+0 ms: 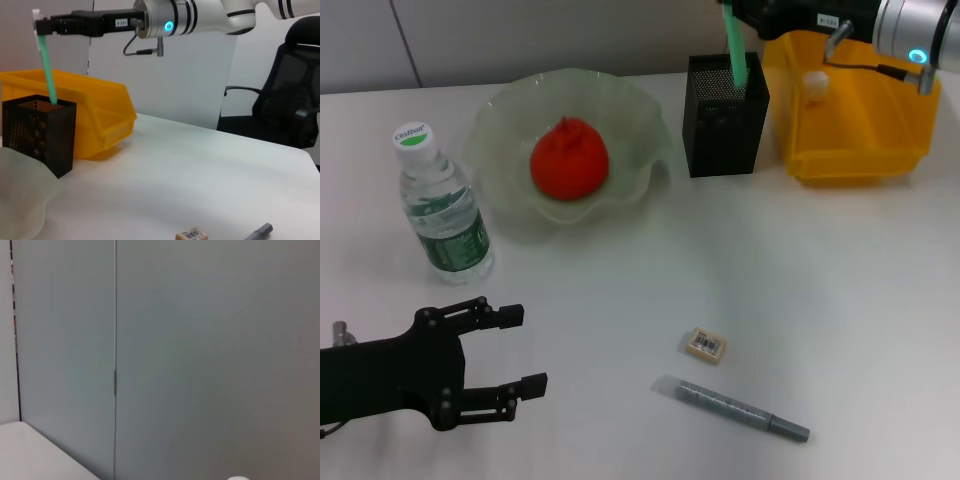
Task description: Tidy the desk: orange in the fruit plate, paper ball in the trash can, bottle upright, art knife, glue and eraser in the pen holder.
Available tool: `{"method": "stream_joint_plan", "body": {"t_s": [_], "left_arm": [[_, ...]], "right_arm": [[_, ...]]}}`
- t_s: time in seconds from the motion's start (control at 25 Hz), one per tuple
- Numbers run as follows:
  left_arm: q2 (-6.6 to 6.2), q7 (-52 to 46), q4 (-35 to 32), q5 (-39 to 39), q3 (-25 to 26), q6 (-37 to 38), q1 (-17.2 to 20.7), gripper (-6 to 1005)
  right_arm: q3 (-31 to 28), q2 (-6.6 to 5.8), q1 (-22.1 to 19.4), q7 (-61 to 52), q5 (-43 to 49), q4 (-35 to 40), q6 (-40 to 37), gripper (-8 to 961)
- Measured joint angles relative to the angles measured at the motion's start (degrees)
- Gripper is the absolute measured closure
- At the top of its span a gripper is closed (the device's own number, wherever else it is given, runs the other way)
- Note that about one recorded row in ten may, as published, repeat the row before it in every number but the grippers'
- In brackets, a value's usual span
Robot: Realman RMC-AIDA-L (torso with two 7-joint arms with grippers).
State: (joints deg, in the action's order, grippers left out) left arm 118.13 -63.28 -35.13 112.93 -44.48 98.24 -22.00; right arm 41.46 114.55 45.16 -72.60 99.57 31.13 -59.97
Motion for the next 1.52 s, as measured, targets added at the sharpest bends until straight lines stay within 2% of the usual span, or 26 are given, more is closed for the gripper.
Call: {"method": "stream_joint_plan", "body": {"t_s": [0.12, 0.4, 0.6, 0.8, 0.92, 1.0, 1.04, 1.08, 1.2, 1.24, 1.28, 1.4, 1.52], "left_arm": [[0.00, 0.00, 0.06, 0.07, -0.16, -0.07, -0.14, 165], [0.00, 0.00, 0.06, 0.11, 0.01, -0.11, 0.07, 165], [0.00, -0.01, 0.06, 0.14, 0.15, -0.11, 0.14, 164], [0.00, 0.01, 0.06, 0.19, 0.20, -0.15, -0.04, 165], [0.00, 0.01, 0.06, 0.18, 0.12, -0.16, -0.15, 165], [0.00, -0.03, -0.05, 0.14, 0.08, -0.14, -0.16, 165], [0.00, -0.16, -0.17, 0.12, 0.08, -0.09, -0.16, 165], [0.00, -0.16, -0.17, 0.12, 0.08, -0.09, -0.16, 165], [-0.08, -1.03, -0.35, 0.07, 0.18, 0.03, -0.44, 165], [-0.09, -1.14, -0.36, 0.08, 0.19, 0.03, -0.52, 165], [-0.09, -1.14, -0.36, 0.08, 0.19, 0.03, -0.52, 164], [-0.09, -1.23, -0.38, 0.06, 0.18, -0.01, -0.87, 164], [-0.09, -1.24, -0.24, 0.08, -0.01, -0.09, -1.29, 164]], "right_arm": [[-0.28, 0.99, -0.48, 1.24, -0.29, -0.03, 0.86, 716], [-0.51, 2.16, -0.66, 0.03, -0.80, 0.04, 5.72, 711], [-0.49, 2.35, -0.86, -0.37, -0.86, 0.55, 6.42, 707], [0.48, 2.80, -1.78, -3.52, -0.57, 3.32, 6.12, 474], [5.04, 3.21, -4.47, -10.44, 0.31, 9.75, 5.12, 311], [10.22, 3.20, -6.83, -18.16, 2.25, 15.44, 4.33, 311], [15.30, 3.08, -8.81, -28.45, 7.38, 22.63, 2.91, 311], [15.30, 3.08, -8.81, -28.45, 7.38, 22.63, 2.91, 311], [18.52, 3.17, -9.64, -43.87, 20.01, 32.58, -3.71, 312], [18.78, 3.31, -8.62, -51.43, 26.95, 37.05, -10.32, 312], [18.78, 3.31, -8.62, -51.43, 26.95, 37.05, -10.32, 312], [18.83, 3.15, -5.29, -60.59, 34.26, 41.29, -20.67, 313], [18.75, 2.12, -0.67, -66.79, 38.18, 40.53, -29.62, 315]]}}
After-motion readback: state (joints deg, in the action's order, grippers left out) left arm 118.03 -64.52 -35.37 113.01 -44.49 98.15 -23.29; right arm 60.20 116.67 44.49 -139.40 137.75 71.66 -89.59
